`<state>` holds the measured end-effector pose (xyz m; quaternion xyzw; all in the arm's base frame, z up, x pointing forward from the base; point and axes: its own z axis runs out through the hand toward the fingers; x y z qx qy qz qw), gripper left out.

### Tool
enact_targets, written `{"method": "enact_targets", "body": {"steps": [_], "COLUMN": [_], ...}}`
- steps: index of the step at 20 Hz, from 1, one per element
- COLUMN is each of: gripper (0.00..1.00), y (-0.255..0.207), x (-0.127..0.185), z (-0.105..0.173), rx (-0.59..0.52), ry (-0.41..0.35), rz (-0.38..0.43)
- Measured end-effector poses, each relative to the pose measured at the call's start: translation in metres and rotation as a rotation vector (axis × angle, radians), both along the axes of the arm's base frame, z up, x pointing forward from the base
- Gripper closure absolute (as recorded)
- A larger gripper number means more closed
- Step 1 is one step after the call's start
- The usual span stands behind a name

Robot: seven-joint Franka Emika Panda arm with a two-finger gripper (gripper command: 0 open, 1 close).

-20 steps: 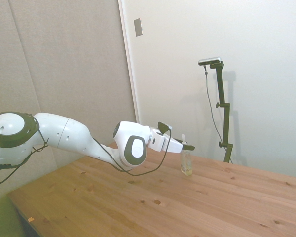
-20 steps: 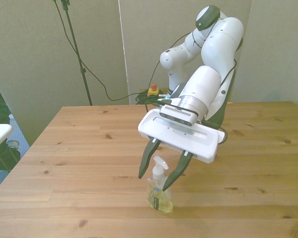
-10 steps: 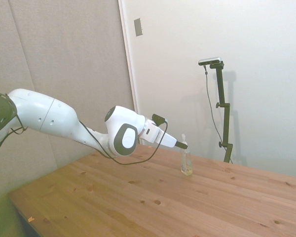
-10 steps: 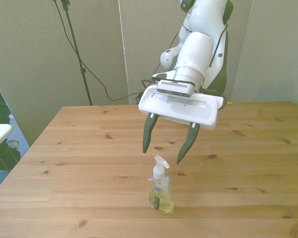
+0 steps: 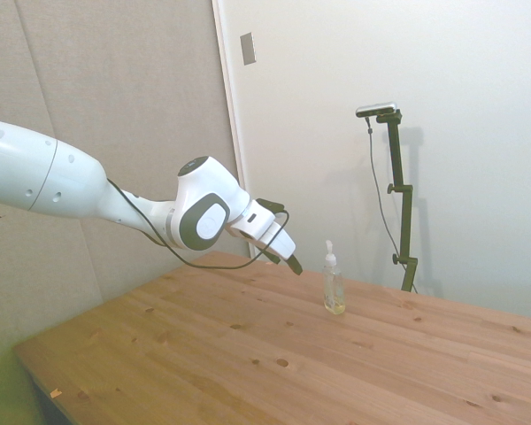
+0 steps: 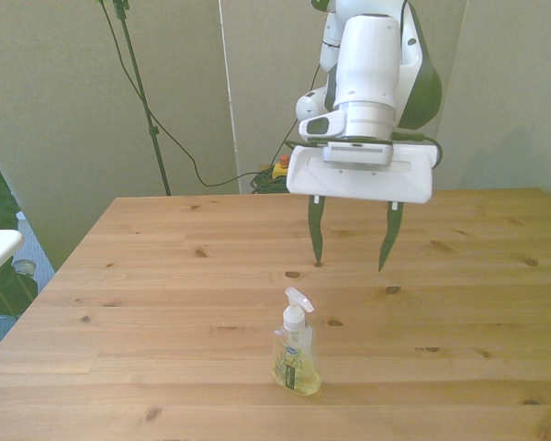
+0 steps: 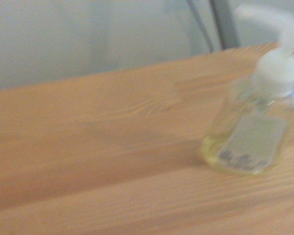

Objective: Stand the sanitizer

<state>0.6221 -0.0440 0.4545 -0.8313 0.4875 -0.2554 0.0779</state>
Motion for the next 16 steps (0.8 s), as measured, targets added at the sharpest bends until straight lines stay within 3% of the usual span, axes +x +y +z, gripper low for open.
{"method": "enact_targets", "body": {"steps": [7,16], "gripper": [0.00,0.00], "y": [0.025,0.017], "x": [-0.007,-0.101], "z": [-0.021,-0.005], "rx": [0.012,0.051], "ry": [0.128,0.238], "rz": [0.132,0.168]}}
